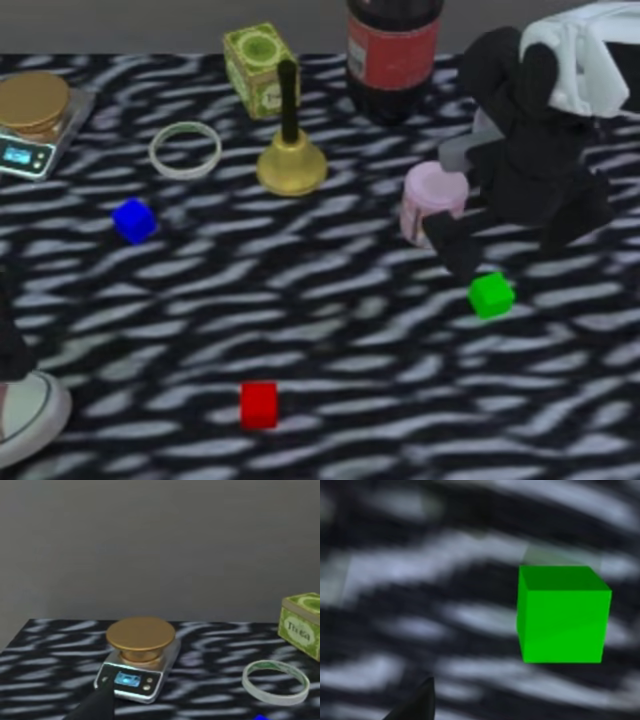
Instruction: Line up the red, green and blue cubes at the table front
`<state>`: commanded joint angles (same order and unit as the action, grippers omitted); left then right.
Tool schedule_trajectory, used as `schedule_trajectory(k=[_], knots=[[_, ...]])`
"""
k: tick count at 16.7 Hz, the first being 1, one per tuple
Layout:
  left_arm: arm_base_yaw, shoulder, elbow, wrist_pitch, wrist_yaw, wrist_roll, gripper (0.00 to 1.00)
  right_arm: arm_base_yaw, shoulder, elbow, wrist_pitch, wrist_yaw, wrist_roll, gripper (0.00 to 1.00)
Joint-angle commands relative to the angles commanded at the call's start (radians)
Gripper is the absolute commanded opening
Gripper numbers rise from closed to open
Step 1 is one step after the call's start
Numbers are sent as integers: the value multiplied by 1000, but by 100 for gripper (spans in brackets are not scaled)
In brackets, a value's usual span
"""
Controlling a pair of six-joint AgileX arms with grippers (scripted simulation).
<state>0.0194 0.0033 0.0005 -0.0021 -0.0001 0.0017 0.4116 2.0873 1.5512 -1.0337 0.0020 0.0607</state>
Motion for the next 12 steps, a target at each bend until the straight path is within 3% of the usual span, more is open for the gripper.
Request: schedule_trajectory(k=[7, 12], knots=[[1, -3, -1, 2, 0, -2, 100, -3, 9, -11, 18, 0, -1, 100], [1, -3, -1, 2, 0, -2, 100, 0, 89, -97, 191, 1, 1, 100]])
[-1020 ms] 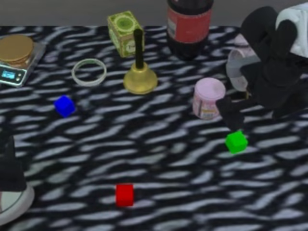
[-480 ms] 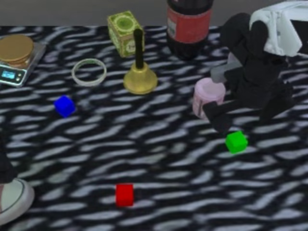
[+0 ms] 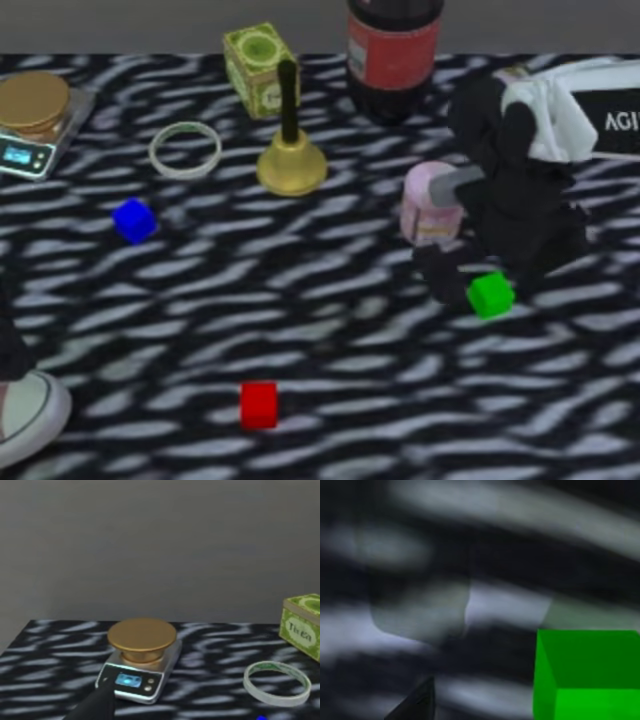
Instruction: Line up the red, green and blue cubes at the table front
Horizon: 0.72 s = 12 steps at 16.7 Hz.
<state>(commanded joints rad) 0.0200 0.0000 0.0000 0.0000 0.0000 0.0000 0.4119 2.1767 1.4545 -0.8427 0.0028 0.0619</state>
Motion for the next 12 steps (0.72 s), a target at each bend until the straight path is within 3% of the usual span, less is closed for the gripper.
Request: schedule_trajectory(k=[7, 12], knots=[[0, 0, 0, 0, 0, 0, 100, 2, 41, -40, 75, 0, 2, 100], [0, 0, 0, 0, 0, 0, 100, 2, 41, -40, 75, 0, 2, 62]])
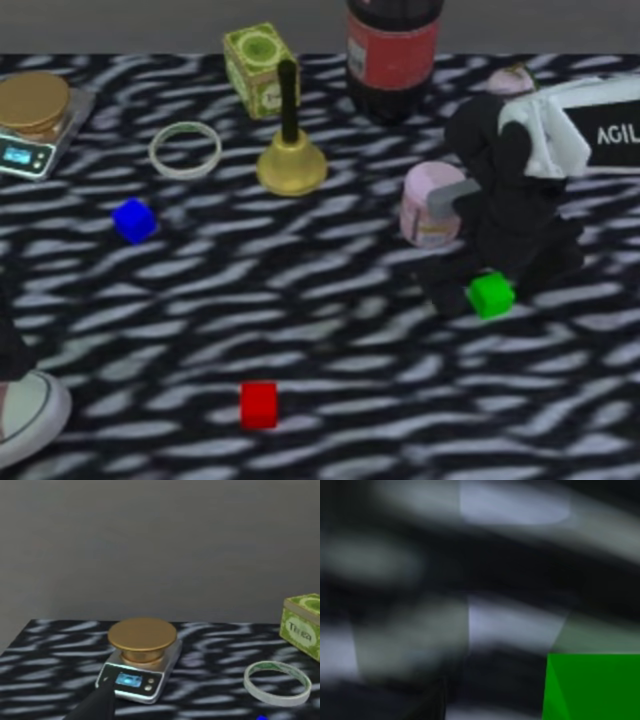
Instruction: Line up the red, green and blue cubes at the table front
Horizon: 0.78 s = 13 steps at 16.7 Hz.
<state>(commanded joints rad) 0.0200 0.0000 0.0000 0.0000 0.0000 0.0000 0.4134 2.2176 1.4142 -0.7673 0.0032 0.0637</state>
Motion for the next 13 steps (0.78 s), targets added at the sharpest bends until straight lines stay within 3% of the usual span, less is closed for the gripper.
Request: schedule_trajectory(k=[8, 13], knots=[[0, 0, 0, 0, 0, 0, 100, 0, 0, 0, 0, 0, 0, 2], [0, 0, 0, 0, 0, 0, 100, 0, 0, 0, 0, 0, 0, 0]])
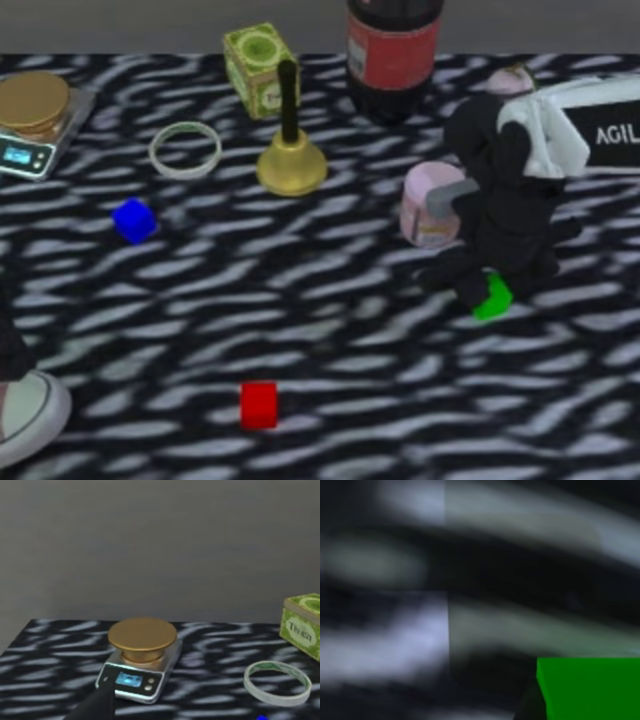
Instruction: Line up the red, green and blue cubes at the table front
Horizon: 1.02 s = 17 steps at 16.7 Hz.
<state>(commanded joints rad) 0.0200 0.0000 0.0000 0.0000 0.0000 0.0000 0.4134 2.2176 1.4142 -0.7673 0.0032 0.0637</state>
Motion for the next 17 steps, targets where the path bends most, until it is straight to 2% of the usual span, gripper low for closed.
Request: schedule_trajectory(k=[6, 12, 17], knots=[[0, 0, 0, 0, 0, 0, 100, -1, -29, 20, -25, 1, 0, 0], [0, 0, 0, 0, 0, 0, 100, 6, -117, 123, -227, 0, -2, 0], [0, 0, 0, 0, 0, 0, 100, 2, -127, 132, -242, 0, -1, 0]])
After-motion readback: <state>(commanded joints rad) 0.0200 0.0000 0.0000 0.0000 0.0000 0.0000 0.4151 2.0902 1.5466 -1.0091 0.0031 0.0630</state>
